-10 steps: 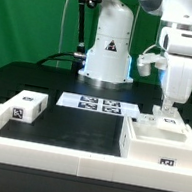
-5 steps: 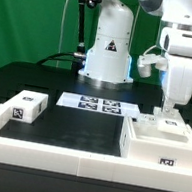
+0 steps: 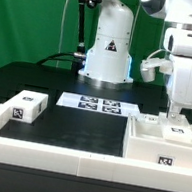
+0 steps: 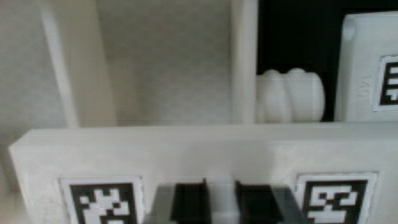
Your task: Assemble cabinet
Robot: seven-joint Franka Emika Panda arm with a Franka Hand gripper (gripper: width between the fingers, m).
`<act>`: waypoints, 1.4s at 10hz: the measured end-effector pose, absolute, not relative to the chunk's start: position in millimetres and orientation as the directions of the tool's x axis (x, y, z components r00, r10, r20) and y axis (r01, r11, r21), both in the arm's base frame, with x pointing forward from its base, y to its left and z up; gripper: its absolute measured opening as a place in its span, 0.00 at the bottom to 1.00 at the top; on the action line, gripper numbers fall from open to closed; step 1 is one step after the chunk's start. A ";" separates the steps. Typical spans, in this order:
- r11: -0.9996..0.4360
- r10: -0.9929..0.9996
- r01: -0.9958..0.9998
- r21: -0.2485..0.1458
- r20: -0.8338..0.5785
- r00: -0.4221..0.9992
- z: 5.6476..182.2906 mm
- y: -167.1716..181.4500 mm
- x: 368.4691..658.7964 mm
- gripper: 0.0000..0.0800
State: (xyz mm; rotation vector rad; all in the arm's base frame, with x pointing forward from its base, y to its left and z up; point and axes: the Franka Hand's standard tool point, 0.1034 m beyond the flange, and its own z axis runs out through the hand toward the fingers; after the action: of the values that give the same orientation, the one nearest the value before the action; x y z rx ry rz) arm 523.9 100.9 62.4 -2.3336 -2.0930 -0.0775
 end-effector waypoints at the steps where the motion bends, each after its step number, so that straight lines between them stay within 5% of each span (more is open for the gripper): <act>1: -0.109 0.993 0.994 0.029 0.041 0.108 62.2 100.8 524.3 0.09; 7: -0.119 0.991 0.991 0.058 0.061 0.116 61.5 98.0 569.9 0.09; 13: -0.101 0.994 0.995 -0.008 0.033 0.101 61.1 97.0 574.7 0.09; 14: -0.101 0.994 0.995 -0.008 0.033 0.101 61.1 96.8 574.7 0.29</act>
Offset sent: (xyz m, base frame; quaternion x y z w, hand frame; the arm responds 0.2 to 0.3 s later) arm 0.0256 -0.0008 -0.0065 -0.0048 0.0044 -0.0140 0.9999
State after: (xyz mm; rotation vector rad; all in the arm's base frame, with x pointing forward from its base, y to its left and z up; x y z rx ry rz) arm 574.7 96.8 61.1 -2.3103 -2.0871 -0.0299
